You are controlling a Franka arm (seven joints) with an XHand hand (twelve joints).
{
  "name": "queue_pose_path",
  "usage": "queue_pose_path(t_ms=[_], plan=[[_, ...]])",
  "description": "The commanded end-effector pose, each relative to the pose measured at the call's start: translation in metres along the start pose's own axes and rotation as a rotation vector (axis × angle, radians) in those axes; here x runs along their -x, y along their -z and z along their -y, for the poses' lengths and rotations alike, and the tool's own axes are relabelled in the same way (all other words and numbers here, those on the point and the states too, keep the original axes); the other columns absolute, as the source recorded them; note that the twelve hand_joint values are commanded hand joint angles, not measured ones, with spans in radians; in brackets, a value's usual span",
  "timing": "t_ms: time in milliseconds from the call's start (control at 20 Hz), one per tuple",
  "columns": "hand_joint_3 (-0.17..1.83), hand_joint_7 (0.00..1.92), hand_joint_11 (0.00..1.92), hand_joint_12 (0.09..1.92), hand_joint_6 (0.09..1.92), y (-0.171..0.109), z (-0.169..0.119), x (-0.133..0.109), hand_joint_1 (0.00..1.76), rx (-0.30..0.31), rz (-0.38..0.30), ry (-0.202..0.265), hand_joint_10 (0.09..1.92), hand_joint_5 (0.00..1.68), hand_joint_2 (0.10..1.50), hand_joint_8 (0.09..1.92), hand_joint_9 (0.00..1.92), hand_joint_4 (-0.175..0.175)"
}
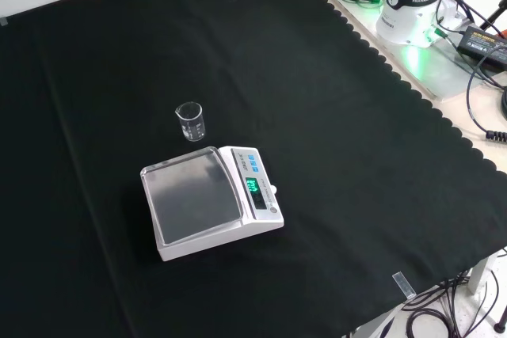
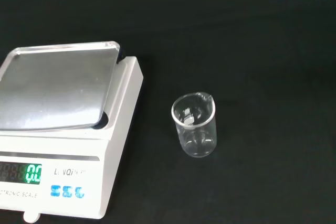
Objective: Pick up the beaker.
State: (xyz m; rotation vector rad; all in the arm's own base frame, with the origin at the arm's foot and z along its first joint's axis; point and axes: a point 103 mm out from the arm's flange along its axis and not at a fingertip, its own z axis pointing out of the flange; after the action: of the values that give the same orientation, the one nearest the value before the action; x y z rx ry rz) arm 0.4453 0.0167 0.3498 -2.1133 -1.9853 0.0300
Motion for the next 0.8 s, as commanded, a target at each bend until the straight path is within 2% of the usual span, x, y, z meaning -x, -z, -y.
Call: queue_pose_path(t_ms=[50, 350, 800], plan=[[0.22, 0.00, 0.00, 0.86, 0.09, -0.032, -0.019, -0.013, 0.40, -0.025, -0.017, -0.021, 0.28, 0.06, 0.91, 0.25, 0.00, -0.047], [0.19, 0.00, 0.00, 0.93, 0.09, -0.066, -0.032, -0.023, 0.42, -0.064, -0.030, -0.019, 0.40, 0.10, 0.91, 0.39, 0.00, -0.067], [0.17, 0.00, 0.00, 0.99, 0.09, -0.110, -0.052, -0.036, 0.44, -0.123, -0.011, -0.026, 0.50, 0.11, 0.91, 0.48, 0.00, -0.072]])
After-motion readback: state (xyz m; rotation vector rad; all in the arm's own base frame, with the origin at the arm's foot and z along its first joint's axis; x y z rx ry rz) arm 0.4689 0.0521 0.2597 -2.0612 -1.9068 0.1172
